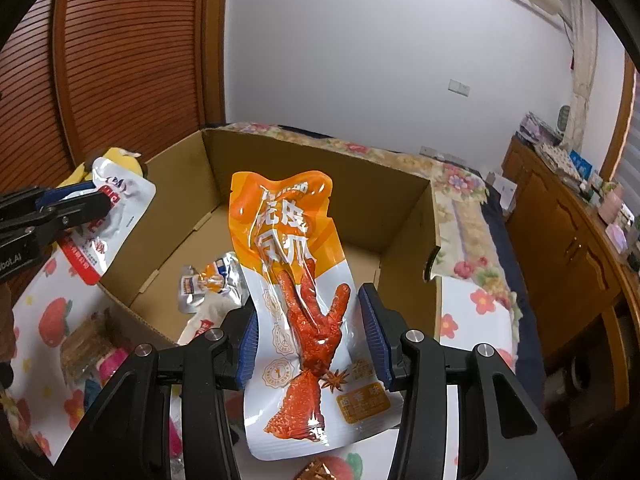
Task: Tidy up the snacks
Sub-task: 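Drop the duck-neck packet into the box with left tool while right tool drops chicken-feet bag, then grasp the granola bar with the left tool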
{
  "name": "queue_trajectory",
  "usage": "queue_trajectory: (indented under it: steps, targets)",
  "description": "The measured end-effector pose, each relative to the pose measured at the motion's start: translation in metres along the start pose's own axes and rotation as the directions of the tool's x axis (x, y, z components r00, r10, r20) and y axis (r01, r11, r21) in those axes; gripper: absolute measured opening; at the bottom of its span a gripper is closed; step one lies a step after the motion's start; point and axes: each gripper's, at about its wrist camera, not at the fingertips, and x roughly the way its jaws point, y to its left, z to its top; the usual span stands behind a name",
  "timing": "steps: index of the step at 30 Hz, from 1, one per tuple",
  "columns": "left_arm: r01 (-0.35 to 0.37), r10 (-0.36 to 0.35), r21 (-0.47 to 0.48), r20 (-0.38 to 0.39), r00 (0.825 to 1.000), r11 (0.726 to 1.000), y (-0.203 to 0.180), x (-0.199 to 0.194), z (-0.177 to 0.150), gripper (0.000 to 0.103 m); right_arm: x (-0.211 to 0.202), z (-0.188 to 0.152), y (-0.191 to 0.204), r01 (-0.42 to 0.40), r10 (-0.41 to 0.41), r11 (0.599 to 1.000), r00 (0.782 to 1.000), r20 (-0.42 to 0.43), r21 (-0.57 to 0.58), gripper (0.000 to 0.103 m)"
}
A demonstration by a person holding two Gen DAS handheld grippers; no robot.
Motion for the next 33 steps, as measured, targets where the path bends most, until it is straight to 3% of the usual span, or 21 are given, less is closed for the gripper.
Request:
queue_trajectory:
  steps: [2, 4, 7, 10, 15, 22, 33]
  targets:
    - [0.004, -0.004, -0.004, -0.004, 1.0, 1.0, -0.001, 0.0, 0.0, 0.043, 0.002, 0.001, 0.0, -0.001, 0.001, 1.0, 1.0, -0.007, 0.005, 0.048]
    - [0.007, -0.007, -0.001, -0.003, 1.0, 1.0, -0.002, 0.0, -0.001, 0.051, 0.005, 0.0, -0.001, -0.008, 0.008, 1.0, 1.0, -0.016, 0.013, 0.051]
    - [0.005, -0.005, -0.004, -0.007, 1.0, 1.0, -0.002, -0.001, -0.003, 0.052, 0.006, -0.003, -0.001, -0.014, 0.014, 1.0, 1.0, -0.018, 0.018, 0.054]
    - [0.014, -0.014, 0.001, -0.008, 1.0, 1.0, -0.003, -0.005, -0.004, 0.052, 0.006, -0.008, -0.002, -0.021, 0.022, 0.999, 0.999, -0.025, 0.026, 0.063]
    - [0.01, -0.01, 0.009, 0.004, 1.0, 1.0, -0.005, -0.02, -0.005, 0.056, -0.011, -0.009, -0.002, -0.045, 0.045, 0.999, 0.999, 0.004, 0.023, 0.065]
    - [0.031, -0.034, 0.059, 0.045, 0.998, 0.998, -0.011, -0.063, -0.015, 0.08, -0.062, -0.029, -0.001, -0.078, 0.076, 0.997, 0.995, 0.057, 0.026, 0.065]
    - [0.028, -0.03, 0.118, 0.023, 0.999, 0.993, -0.002, -0.102, -0.052, 0.082, -0.109, -0.074, -0.004, -0.135, 0.134, 0.991, 0.989, 0.055, 0.002, 0.065]
